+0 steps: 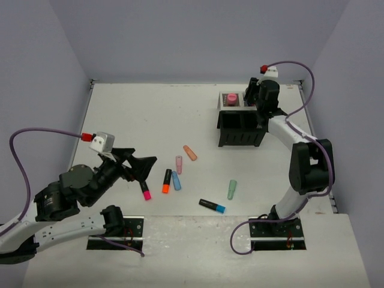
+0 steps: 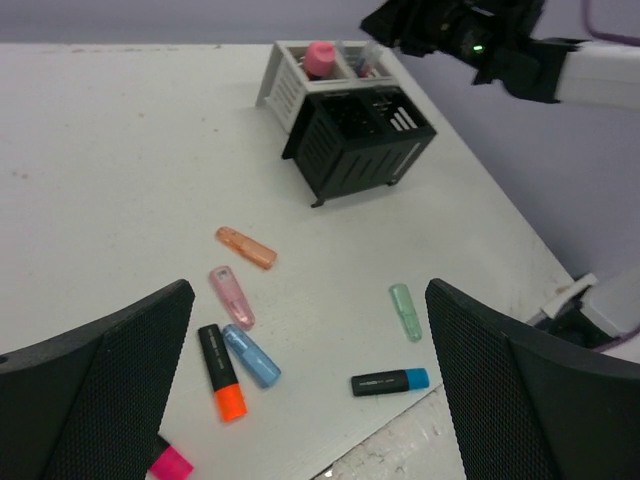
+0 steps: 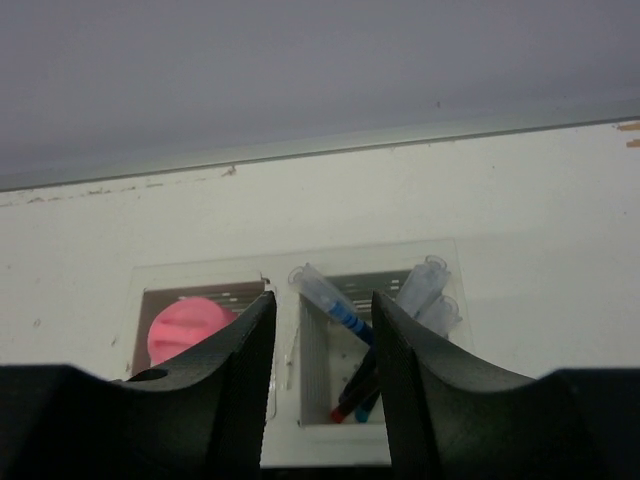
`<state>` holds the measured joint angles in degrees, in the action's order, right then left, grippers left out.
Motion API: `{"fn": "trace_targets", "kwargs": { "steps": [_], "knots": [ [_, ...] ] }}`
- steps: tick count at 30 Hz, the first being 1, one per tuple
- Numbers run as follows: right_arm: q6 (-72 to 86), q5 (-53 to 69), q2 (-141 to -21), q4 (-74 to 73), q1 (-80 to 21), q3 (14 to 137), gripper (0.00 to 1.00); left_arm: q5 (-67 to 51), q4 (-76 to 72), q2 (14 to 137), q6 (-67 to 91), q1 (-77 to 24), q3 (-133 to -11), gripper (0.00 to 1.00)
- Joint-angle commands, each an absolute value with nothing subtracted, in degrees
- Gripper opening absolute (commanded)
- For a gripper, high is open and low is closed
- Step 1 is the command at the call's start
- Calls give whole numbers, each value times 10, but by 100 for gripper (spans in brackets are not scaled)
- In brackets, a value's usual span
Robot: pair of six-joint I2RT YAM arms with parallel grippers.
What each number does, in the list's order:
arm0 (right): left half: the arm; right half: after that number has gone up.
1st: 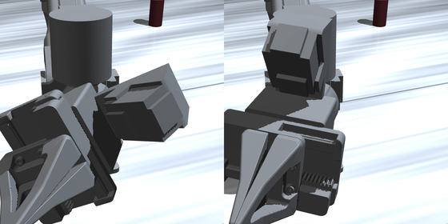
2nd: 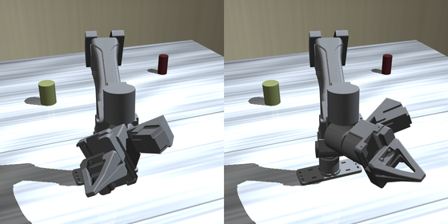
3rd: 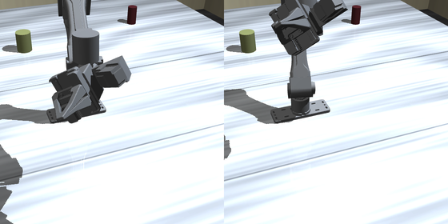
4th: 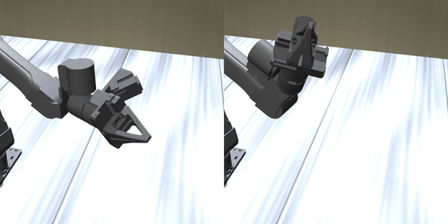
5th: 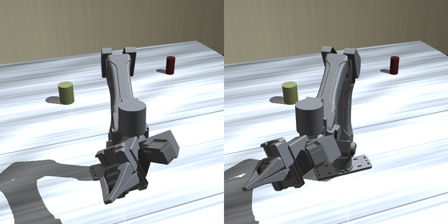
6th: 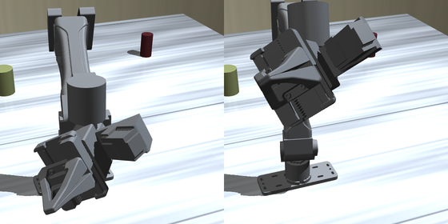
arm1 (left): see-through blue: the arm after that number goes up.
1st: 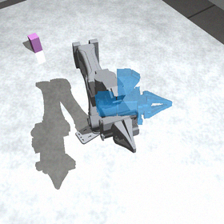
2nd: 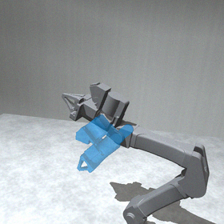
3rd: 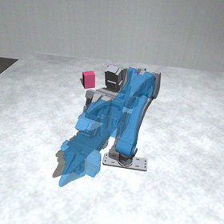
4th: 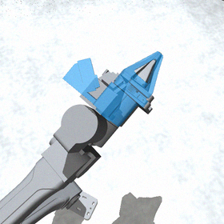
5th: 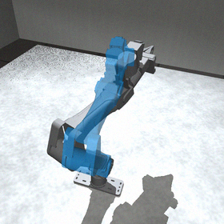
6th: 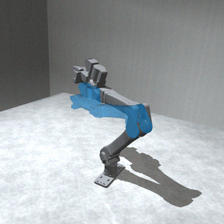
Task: Sort the stationery into containers
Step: Place the pen in the storage box, then pick up the stationery from the center of the board.
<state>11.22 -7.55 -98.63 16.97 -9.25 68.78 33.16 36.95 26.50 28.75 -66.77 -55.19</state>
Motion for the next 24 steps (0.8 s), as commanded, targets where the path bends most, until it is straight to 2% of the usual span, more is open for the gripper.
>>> {"fn": "trace_targets", "kwargs": {
  "steps": [1,4,6,9,10,12,15,18,24],
  "knots": [
    [128,-74,-854,6,-123,729,47,462,453,327,343,-668,-564,100],
    [194,-76,-788,-194,-152,771,55,526,525,398,426,-668,-577,100],
    [237,-85,-750,-283,-174,736,64,544,578,444,463,-668,-585,100],
    [275,-121,-704,-303,-231,664,69,558,617,498,499,-668,-589,100],
    [280,-116,-695,-305,-242,632,75,560,637,508,521,-668,-588,100],
    [307,-125,-701,-354,-282,611,81,571,649,516,551,-668,-574,100],
    [377,-200,-698,-401,-351,569,84,565,626,496,545,-668,-551,100],
    [458,-212,-667,-378,-408,508,87,568,621,471,546,-666,-544,100],
    [521,-190,-712,-402,-447,469,79,558,605,456,527,-665,-538,100]
  ]
}}
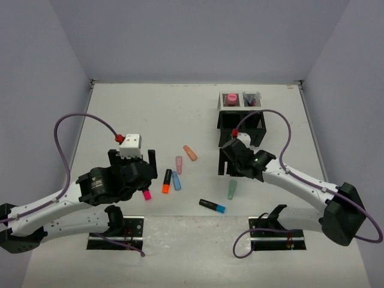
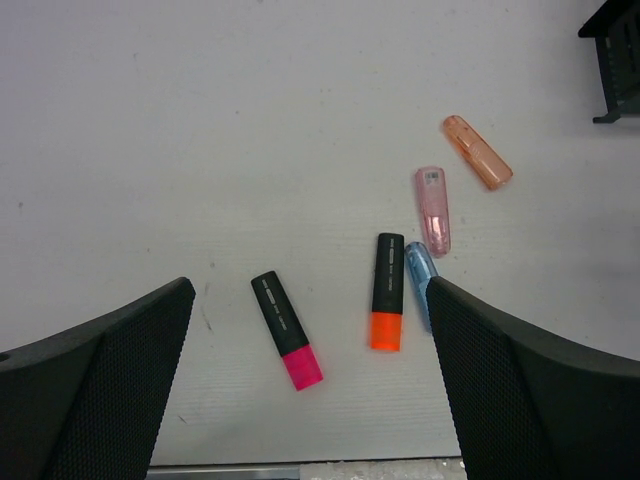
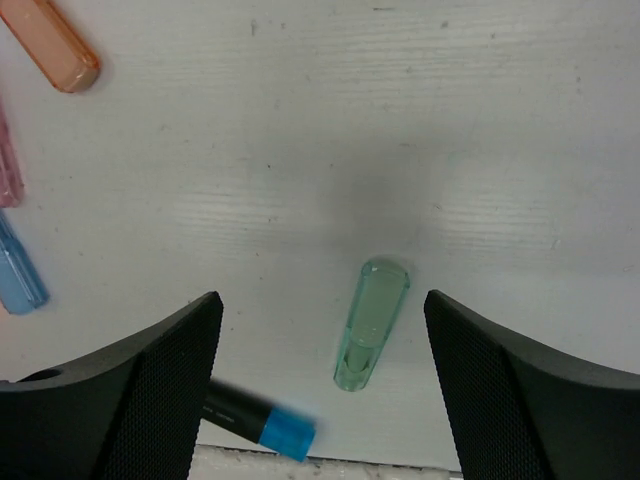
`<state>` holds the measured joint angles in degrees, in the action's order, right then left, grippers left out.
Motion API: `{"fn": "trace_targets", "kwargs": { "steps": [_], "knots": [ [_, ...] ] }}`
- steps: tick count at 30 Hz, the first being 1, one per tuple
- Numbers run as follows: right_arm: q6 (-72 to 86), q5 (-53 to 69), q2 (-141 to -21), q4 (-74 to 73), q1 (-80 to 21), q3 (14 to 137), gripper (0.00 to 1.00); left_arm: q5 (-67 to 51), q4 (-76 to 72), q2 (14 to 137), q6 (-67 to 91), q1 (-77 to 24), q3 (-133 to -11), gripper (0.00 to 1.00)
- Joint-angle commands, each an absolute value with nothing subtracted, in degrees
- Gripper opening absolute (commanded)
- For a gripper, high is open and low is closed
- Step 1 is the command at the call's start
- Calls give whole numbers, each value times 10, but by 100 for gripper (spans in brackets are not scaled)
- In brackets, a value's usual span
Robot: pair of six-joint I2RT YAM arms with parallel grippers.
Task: Sort the stationery into containers
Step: Pick up the stationery from the center of the board.
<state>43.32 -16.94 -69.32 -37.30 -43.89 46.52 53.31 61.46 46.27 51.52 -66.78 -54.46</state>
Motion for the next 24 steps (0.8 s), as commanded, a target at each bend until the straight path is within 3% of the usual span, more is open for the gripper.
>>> {"fn": "trace_targets", "kwargs": {
  "steps": [1,5,8,22,23,24],
  "knots": [
    [528,-183,-727,-408,-450,469,76,556,605,455,526,-665,-537,100],
    [540,-150,-738,-394,-457,439,60,549,596,442,516,-666,-535,100],
    [547,-135,-745,-384,-458,425,54,544,589,431,510,-667,-532,100],
    [553,-117,-857,-344,-456,410,44,518,556,417,473,-674,-524,100],
    [550,-111,-865,-335,-454,409,42,518,555,417,472,-674,-525,100],
    [548,-105,-876,-327,-454,411,27,517,554,417,469,-674,-524,100]
  ]
}}
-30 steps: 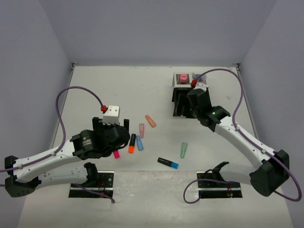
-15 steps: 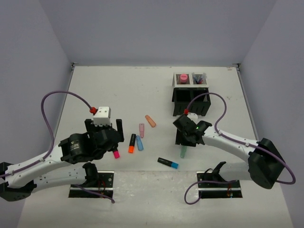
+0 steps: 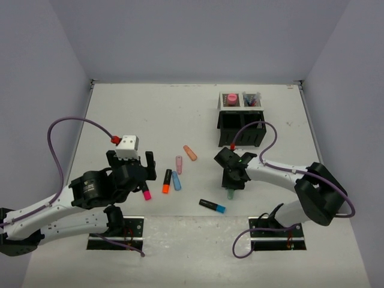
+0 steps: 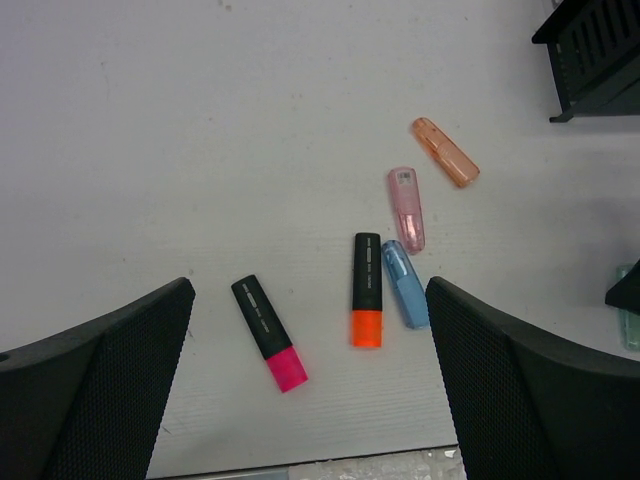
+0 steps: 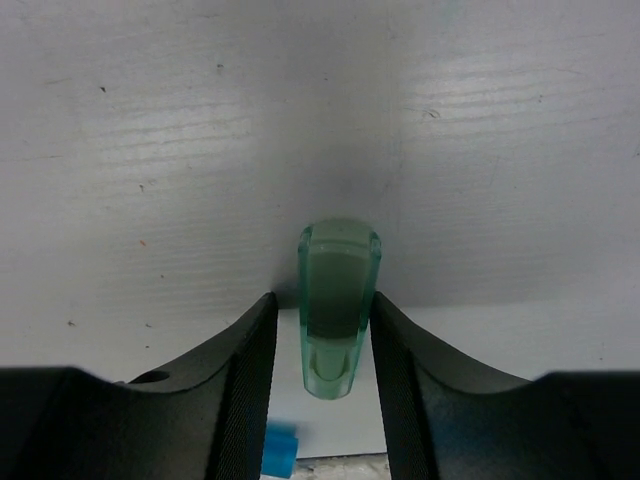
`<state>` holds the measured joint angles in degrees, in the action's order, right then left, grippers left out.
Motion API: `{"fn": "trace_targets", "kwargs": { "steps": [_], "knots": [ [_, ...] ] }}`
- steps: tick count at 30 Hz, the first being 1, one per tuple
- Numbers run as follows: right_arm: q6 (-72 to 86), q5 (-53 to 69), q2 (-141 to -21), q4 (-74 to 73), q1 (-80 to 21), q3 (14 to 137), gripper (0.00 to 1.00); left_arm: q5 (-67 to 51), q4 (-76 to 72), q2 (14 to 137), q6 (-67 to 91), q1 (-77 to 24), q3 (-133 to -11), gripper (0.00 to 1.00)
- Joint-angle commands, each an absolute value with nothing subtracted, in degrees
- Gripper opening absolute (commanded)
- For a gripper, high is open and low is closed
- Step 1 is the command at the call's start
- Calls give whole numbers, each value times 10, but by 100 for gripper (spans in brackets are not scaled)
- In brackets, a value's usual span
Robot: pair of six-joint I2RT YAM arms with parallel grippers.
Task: Sort the stationery into containers
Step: Pick up the stationery from the center of the board.
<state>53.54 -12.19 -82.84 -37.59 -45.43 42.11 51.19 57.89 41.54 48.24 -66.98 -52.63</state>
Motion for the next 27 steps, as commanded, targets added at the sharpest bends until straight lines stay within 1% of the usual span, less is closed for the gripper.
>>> {"fn": "trace_targets", "kwargs": {
  "steps": [1,2,3,8,11,13,14,15,17,19,21,27],
  "knots": [
    [548,-103,-884,-319,-454,412,15,516,552,417,468,-675,-523,100],
    [548,-103,-890,-316,-455,414,5,515,551,417,468,-675,-523,100],
    [548,-108,-892,-317,-456,418,2,515,551,417,467,-675,-522,100],
    [512,-113,-847,-308,-467,444,0,512,546,417,461,-676,-522,100],
    [433,-126,-762,-280,-470,478,0,515,547,417,461,-676,-523,100],
    [356,-187,-700,-257,-470,505,0,517,548,412,462,-676,-522,100],
    [326,-215,-657,-210,-470,506,0,518,548,410,462,-676,-523,100],
    [289,-269,-637,-163,-470,501,0,518,547,409,462,-676,-522,100],
    [176,-306,-607,-24,-459,455,0,519,546,405,462,-675,-521,100],
    [146,-308,-607,80,-428,441,0,520,545,403,463,-676,-521,100],
    [136,-306,-651,147,-373,452,0,522,545,405,464,-677,-520,100],
    [80,-317,-755,235,-332,511,0,521,542,423,461,-676,-519,100]
  ]
}}
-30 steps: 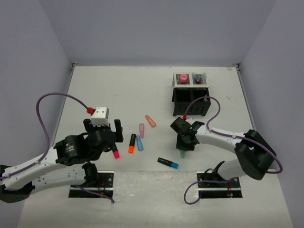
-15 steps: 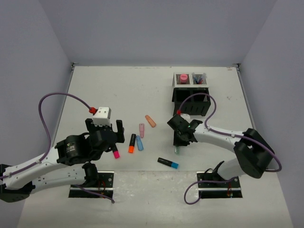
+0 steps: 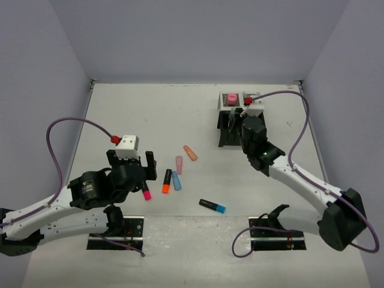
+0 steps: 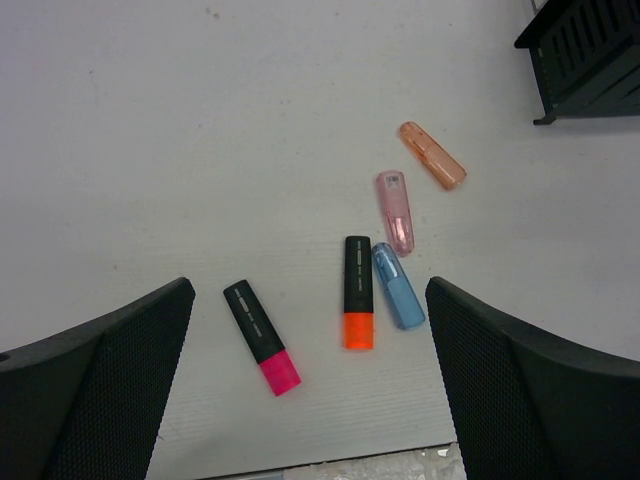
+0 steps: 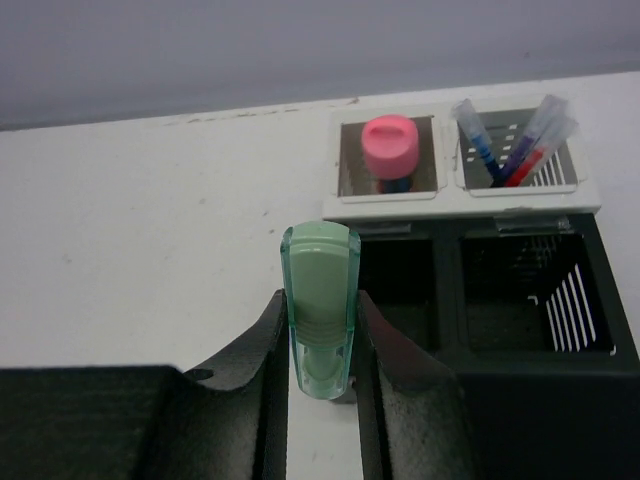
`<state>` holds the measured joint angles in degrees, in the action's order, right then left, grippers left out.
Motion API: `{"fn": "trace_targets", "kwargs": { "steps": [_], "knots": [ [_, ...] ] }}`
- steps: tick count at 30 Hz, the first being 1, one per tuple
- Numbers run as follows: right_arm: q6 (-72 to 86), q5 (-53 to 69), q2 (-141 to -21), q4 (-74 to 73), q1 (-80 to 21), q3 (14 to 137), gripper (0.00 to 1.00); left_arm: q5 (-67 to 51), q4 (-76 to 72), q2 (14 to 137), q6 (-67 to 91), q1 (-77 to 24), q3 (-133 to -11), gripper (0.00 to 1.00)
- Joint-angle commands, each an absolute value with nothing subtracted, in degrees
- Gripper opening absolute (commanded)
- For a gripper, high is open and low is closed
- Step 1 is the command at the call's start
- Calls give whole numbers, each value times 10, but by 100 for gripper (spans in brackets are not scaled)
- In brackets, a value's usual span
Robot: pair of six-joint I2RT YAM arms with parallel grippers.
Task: Sort the stationery into containers
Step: Place the stationery in the storage box.
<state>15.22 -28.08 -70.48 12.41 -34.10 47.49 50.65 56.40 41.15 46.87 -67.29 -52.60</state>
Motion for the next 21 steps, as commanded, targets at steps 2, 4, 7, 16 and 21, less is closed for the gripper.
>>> {"fn": "trace_targets", "kwargs": {
  "steps": [2,4,7,16,21],
  "knots": [
    [80,-311,-784,249,-307,530,0,519,540,439,458,-676,-519,100],
    [87,-306,-804,249,-294,546,0,519,539,449,456,-676,-518,100],
    [92,-299,-826,249,-279,557,0,517,539,467,454,-675,-519,100],
    [139,-278,-842,244,-278,518,8,515,537,474,453,-675,-519,100],
    [149,-271,-843,231,-278,513,30,514,537,474,453,-675,-519,100]
  ]
}}
